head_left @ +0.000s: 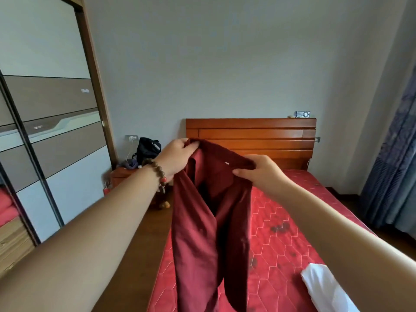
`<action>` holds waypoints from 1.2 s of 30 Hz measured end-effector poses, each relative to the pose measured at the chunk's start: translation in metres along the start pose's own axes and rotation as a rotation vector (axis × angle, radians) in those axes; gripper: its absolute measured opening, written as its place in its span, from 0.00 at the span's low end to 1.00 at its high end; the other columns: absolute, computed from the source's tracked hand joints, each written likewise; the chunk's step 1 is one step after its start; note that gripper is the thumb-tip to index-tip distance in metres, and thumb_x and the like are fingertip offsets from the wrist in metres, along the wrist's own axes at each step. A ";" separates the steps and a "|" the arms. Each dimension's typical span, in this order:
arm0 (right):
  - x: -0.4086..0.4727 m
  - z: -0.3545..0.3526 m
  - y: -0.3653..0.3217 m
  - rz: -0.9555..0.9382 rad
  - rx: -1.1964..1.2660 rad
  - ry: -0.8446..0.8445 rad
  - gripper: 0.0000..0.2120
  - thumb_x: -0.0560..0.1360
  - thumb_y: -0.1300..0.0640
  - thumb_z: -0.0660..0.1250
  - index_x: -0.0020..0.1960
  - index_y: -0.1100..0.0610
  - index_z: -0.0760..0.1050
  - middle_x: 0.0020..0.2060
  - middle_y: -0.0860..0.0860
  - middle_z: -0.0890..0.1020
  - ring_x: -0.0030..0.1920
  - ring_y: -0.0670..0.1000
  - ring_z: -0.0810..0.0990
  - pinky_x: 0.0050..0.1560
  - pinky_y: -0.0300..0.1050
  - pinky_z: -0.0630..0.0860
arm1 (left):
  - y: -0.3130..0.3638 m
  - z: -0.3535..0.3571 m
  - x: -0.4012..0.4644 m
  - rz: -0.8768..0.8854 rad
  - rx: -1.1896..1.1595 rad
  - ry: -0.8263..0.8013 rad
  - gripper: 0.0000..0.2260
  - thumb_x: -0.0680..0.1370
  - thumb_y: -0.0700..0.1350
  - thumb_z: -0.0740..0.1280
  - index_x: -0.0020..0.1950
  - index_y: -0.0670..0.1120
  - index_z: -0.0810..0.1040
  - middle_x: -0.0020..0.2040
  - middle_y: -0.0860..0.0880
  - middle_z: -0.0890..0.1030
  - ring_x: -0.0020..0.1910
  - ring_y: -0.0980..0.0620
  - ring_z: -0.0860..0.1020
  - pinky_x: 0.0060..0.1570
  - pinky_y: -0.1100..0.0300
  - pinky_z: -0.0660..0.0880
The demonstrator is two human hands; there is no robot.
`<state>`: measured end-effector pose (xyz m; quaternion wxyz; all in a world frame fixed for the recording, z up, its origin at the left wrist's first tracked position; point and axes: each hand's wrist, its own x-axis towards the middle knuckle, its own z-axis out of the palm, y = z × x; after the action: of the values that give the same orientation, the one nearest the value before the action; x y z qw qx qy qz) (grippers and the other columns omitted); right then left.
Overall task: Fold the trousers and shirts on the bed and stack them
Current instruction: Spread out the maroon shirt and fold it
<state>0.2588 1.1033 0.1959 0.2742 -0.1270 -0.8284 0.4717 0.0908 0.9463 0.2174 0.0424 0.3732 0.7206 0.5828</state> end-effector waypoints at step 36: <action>0.006 -0.123 -0.087 -0.207 0.049 0.083 0.06 0.77 0.58 0.67 0.45 0.60 0.77 0.29 0.48 0.80 0.27 0.43 0.76 0.28 0.33 0.73 | 0.084 -0.067 0.010 0.435 0.121 0.145 0.11 0.78 0.46 0.68 0.37 0.56 0.83 0.34 0.58 0.82 0.33 0.64 0.77 0.34 0.72 0.72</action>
<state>0.3282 1.1481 0.3219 0.3584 -0.0536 -0.8133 0.4552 0.0917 0.9017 0.3154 -0.1583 0.4788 0.6582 0.5590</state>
